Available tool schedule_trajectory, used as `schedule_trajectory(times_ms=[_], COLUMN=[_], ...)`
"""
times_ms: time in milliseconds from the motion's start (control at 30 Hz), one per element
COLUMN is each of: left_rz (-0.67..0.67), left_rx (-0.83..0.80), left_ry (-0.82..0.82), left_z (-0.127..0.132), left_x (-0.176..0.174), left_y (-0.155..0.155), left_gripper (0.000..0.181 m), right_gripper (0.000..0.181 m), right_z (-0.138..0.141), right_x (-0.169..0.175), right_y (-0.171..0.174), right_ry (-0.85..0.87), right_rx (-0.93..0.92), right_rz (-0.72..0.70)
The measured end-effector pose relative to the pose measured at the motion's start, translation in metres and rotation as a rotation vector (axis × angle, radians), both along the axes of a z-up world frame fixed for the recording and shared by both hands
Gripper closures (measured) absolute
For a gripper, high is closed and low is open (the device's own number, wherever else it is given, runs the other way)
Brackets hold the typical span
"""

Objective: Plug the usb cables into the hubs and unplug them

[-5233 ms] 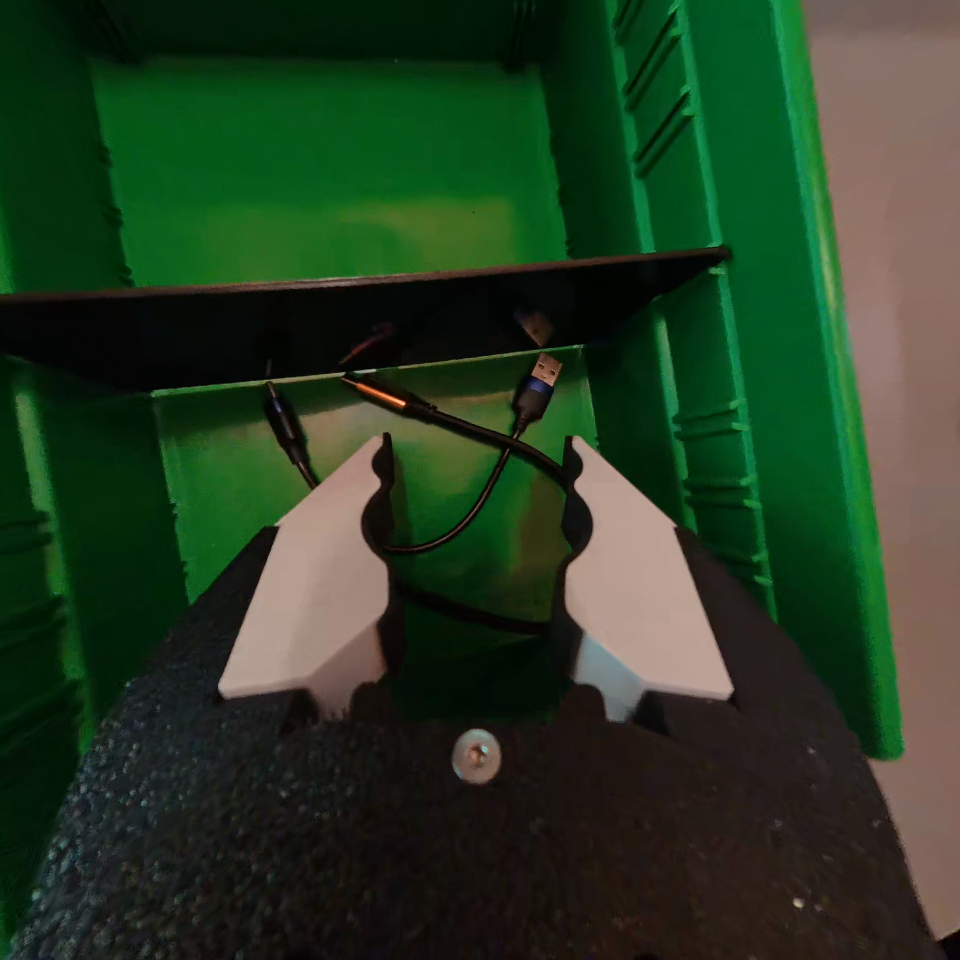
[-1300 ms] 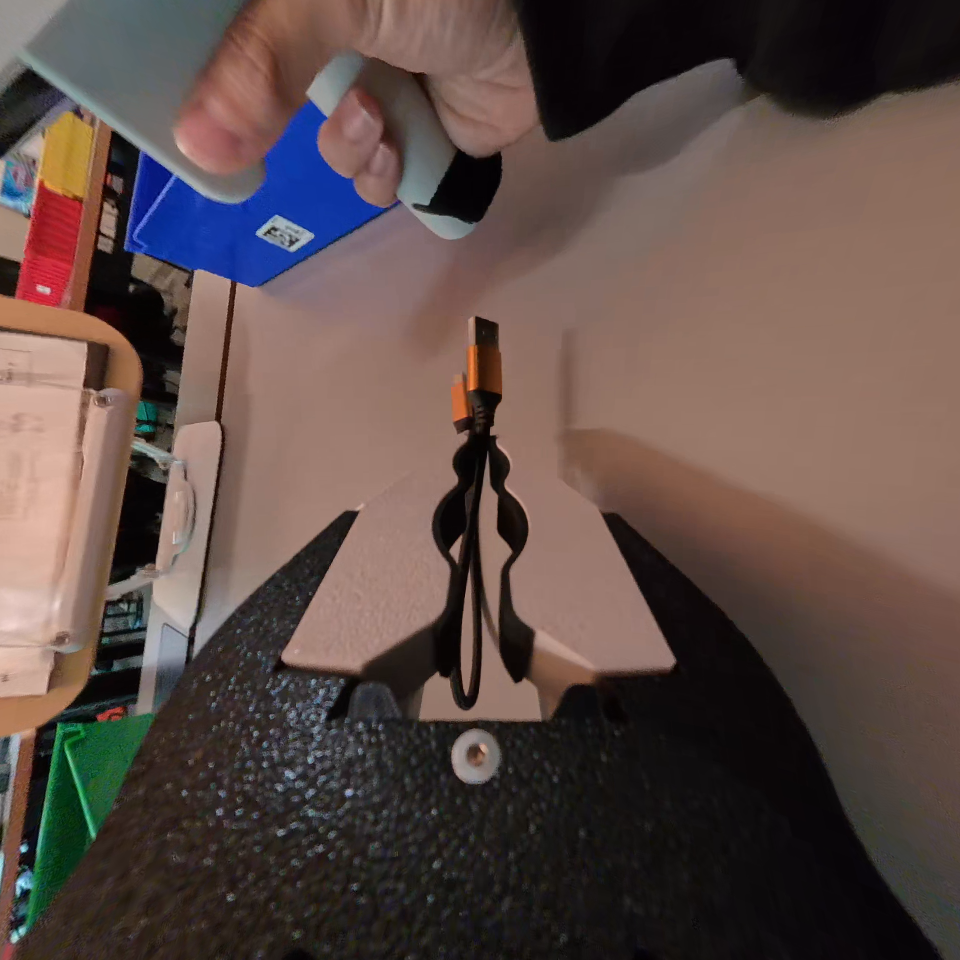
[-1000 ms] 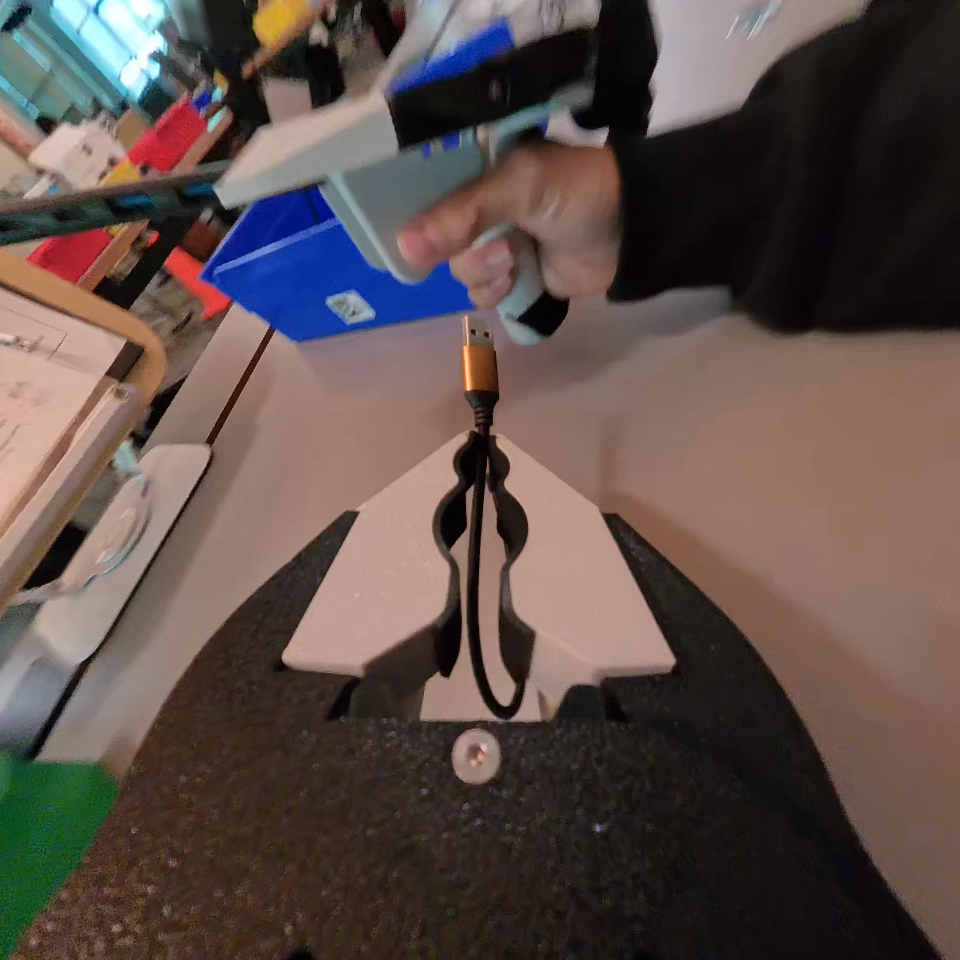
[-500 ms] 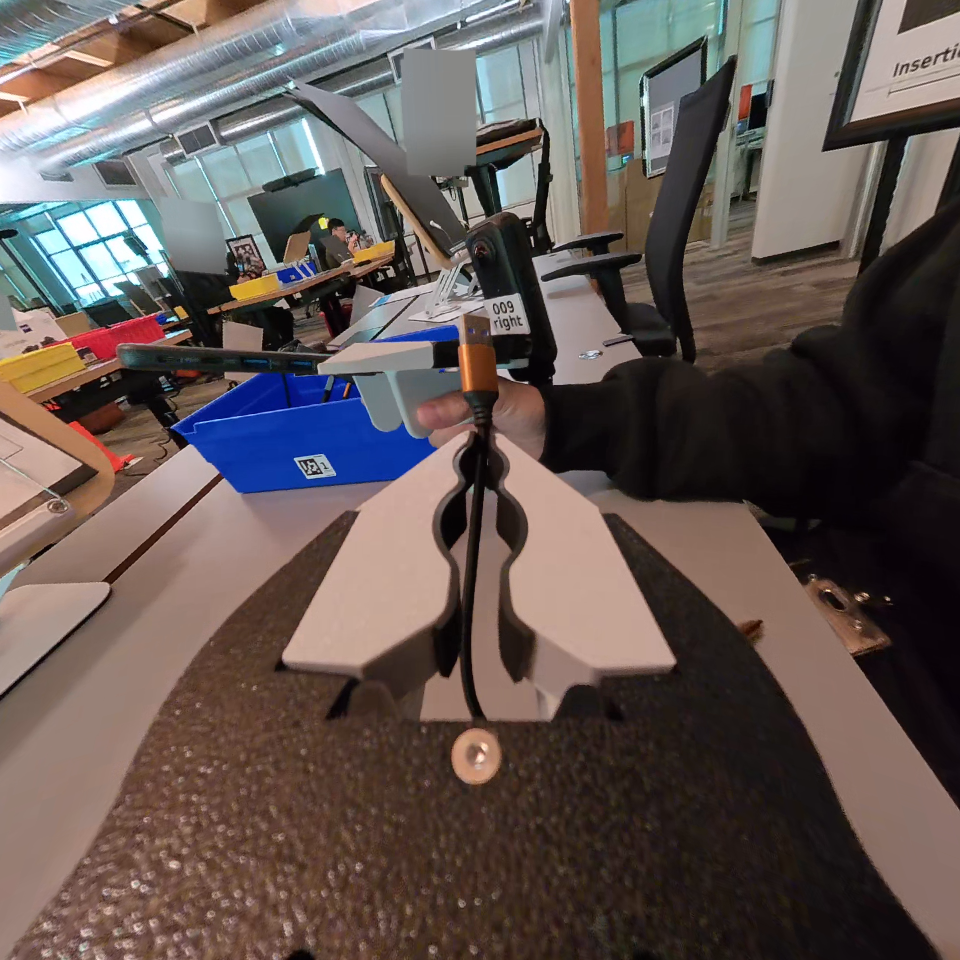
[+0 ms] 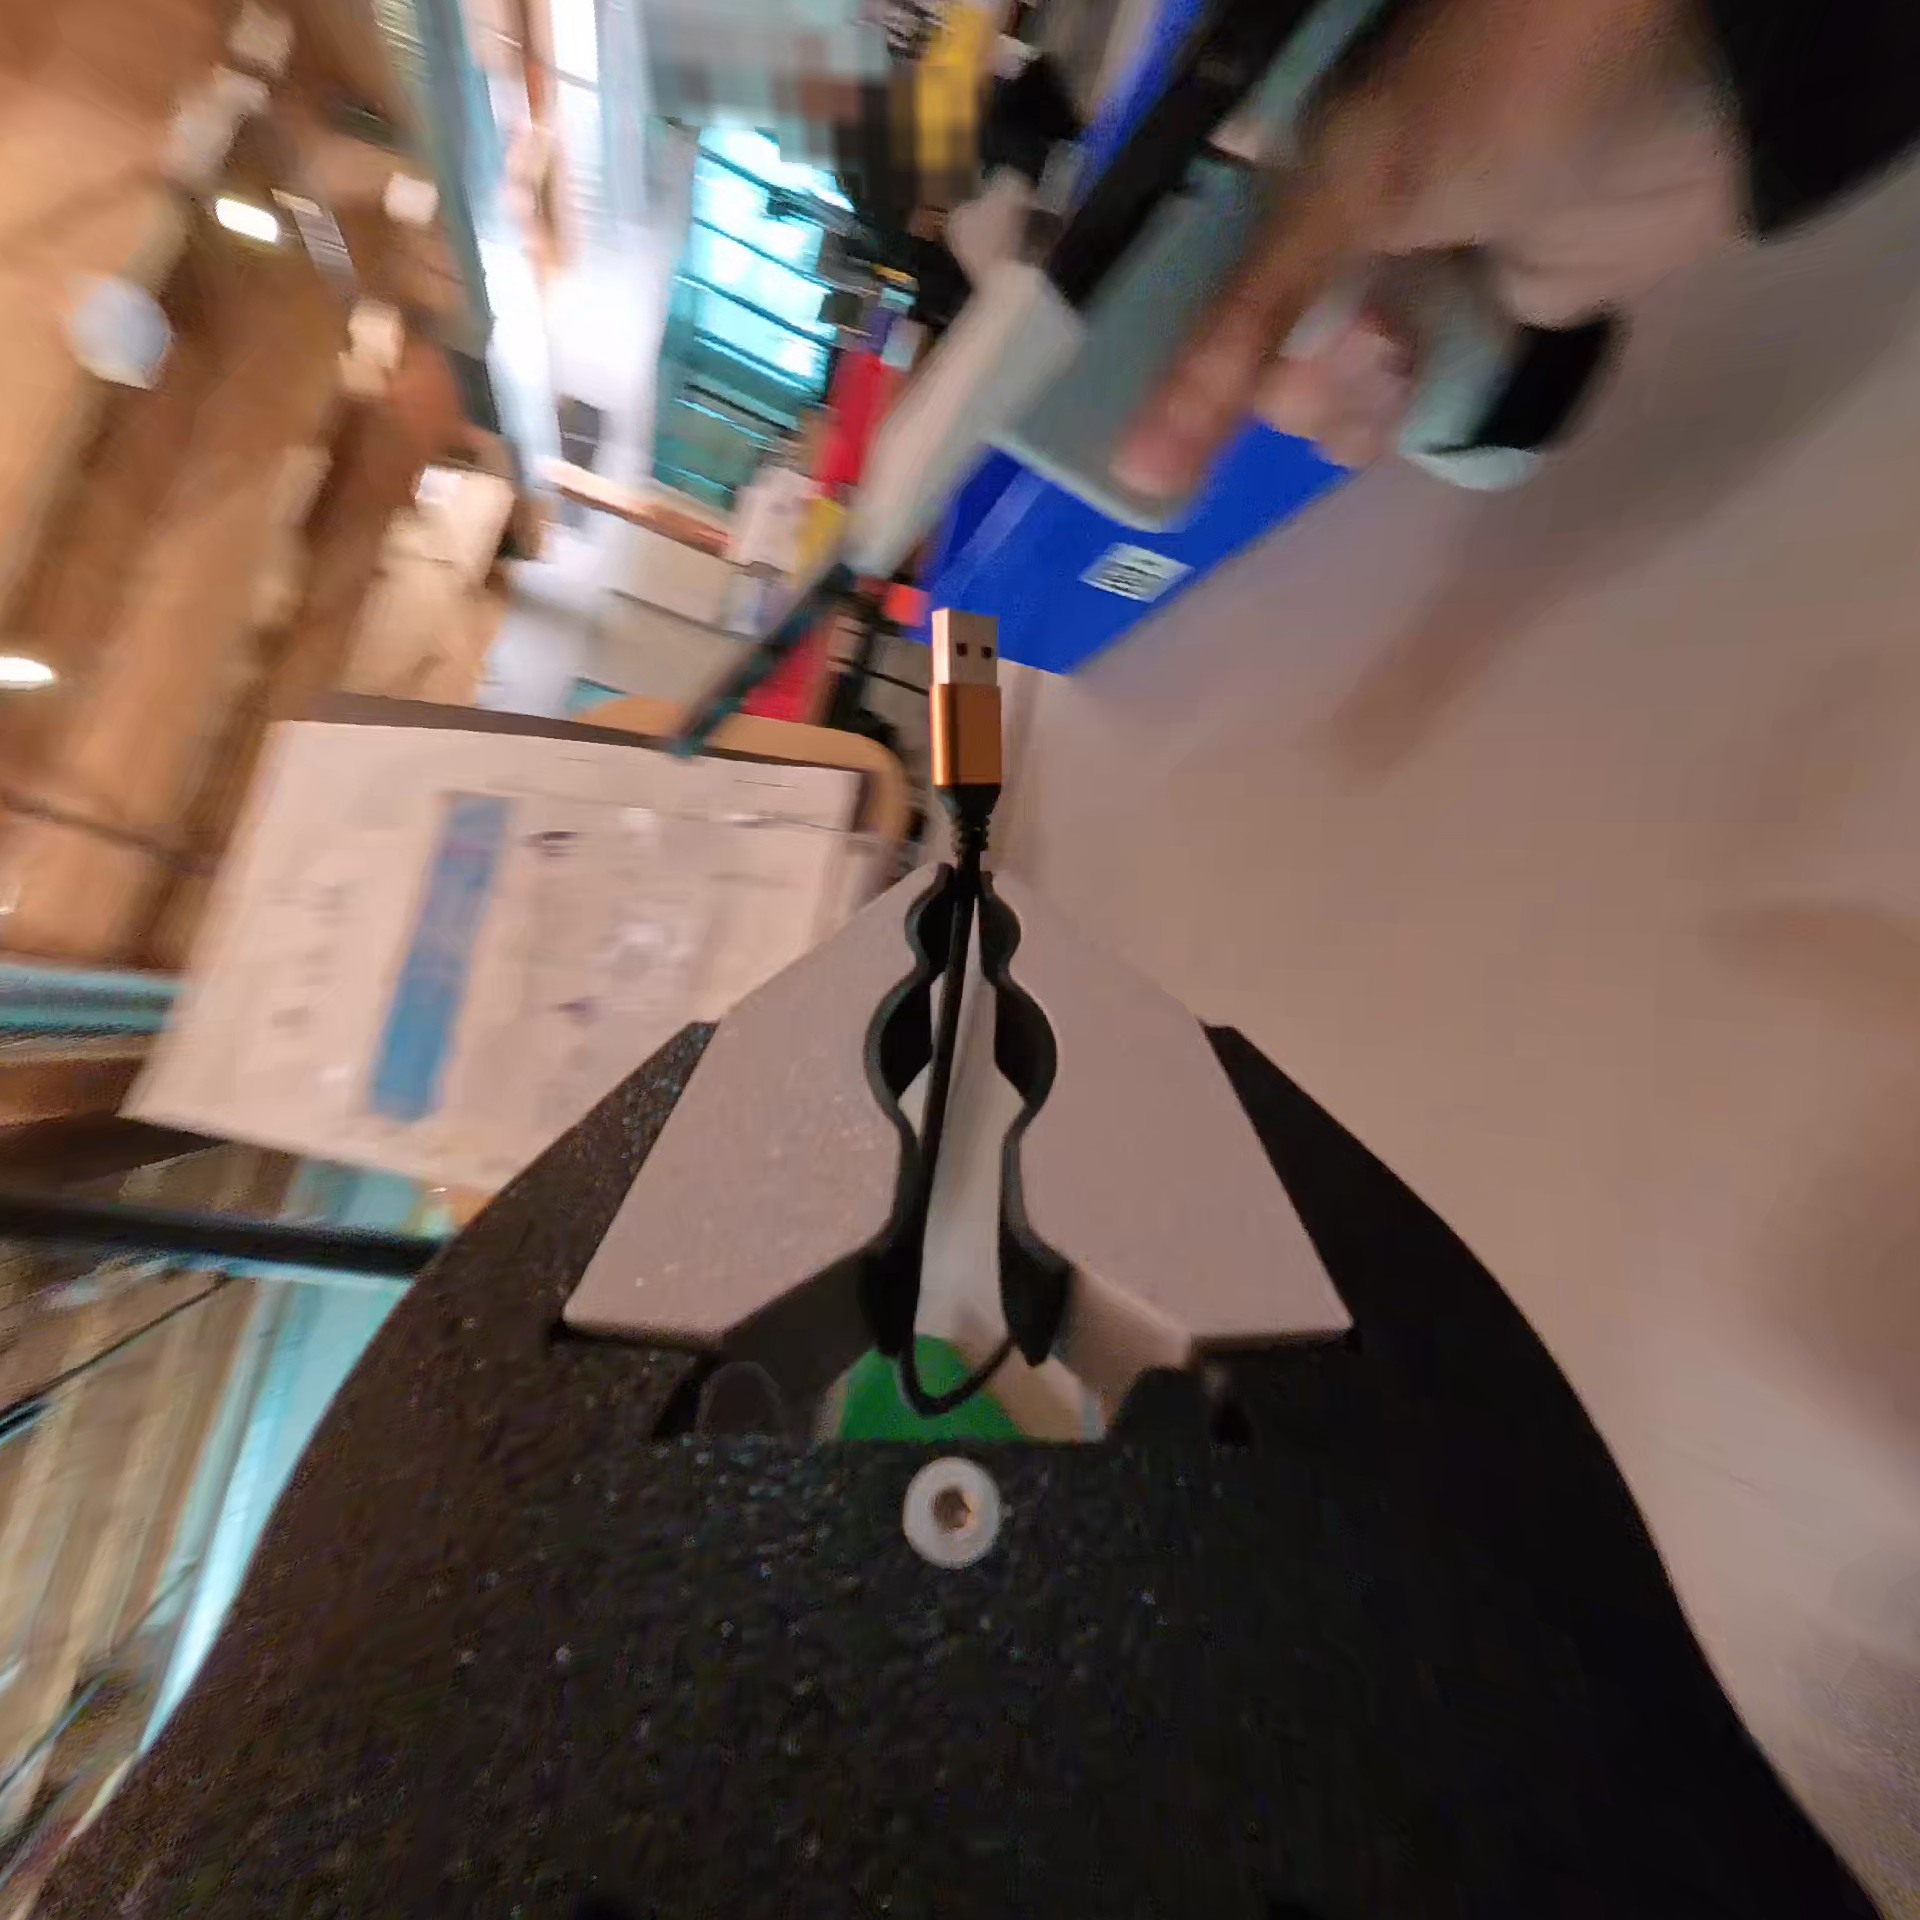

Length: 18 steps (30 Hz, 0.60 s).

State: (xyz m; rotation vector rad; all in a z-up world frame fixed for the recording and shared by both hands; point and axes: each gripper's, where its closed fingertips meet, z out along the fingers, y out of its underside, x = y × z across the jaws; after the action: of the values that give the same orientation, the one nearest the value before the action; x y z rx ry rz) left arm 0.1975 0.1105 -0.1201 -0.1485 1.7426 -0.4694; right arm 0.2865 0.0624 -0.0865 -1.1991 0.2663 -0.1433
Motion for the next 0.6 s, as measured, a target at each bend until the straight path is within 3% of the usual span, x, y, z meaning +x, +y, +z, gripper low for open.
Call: schedule_trajectory(times_ms=[133, 233, 400, 500, 600], left_rz=[-0.047, -0.038, -0.082, -0.042, -0.013], left_rx=[-0.038, -0.065, -0.236, -0.396, -0.448], left_ry=[0.389, 0.616, 0.814, 0.900, 0.933], left_z=[-0.080, -0.118, -0.131, -0.127, -0.129], left_x=[-0.009, -0.018, -0.021, -0.013, -0.010], left_y=[-0.014, -0.016, -0.033, -0.036, -0.035], left_gripper=[0.180, 0.179, 0.167, 0.156, 0.154], right_gripper=[0.136, 0.136, 0.136, 0.136, 0.136], right_z=[0.000, -0.002, -0.003, -0.002, -0.003], right_x=[0.000, -0.001, -0.002, -0.002, -0.003], right_y=[0.000, 0.002, 0.004, 0.003, 0.003], right_ry=[0.001, -0.004, -0.015, -0.012, -0.013], right_rx=[0.000, -0.011, -0.026, -0.020, -0.024], right_rz=[0.000, 0.003, 0.002, 0.005, 0.005])
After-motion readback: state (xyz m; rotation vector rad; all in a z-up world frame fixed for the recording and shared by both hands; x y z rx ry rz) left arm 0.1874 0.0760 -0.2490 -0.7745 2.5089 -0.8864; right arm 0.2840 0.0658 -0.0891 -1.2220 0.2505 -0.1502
